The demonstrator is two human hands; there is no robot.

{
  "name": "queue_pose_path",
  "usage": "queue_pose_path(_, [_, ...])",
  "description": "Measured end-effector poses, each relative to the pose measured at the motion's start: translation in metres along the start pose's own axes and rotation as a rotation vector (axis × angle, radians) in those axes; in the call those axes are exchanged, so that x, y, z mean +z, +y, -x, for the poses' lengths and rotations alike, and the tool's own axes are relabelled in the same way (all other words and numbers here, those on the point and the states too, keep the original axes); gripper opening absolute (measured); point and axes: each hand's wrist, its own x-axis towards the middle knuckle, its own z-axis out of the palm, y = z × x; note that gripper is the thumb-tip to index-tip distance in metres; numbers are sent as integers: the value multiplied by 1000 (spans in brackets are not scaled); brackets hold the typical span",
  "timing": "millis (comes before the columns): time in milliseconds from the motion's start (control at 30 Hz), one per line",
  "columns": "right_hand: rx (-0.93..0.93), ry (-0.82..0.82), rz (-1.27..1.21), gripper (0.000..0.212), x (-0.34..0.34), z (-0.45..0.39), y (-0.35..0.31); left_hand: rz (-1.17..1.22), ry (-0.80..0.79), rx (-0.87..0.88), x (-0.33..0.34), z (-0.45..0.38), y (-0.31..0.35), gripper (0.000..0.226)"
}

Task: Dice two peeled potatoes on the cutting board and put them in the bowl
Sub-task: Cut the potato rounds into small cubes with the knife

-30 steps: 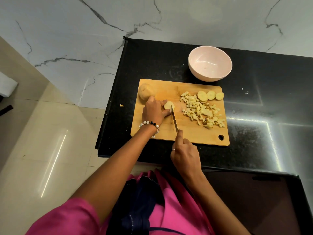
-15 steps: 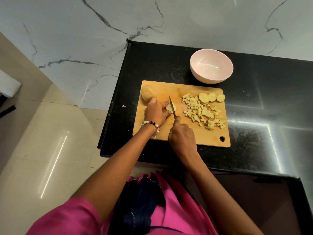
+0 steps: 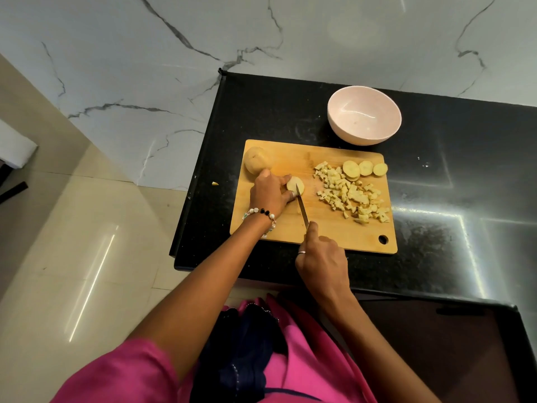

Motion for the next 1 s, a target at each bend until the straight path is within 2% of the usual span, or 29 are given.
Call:
queue_pose_path(133, [-4,79,-46,52,-2,-20,1,37,-13,16,-1,0,-4,49])
queue_pose_path(400, [-24,61,-7,52,0,-43,-4,137,61,-23,1,1,-6,44])
queue_pose_path(833, [-33,49,92,56,5,-51,-17,127,76,-37,4,-3,-5,40])
queue_pose_path(1000, [-71,60,118,59,11,-25,-11,149,95,-37,5,-1,-4,40])
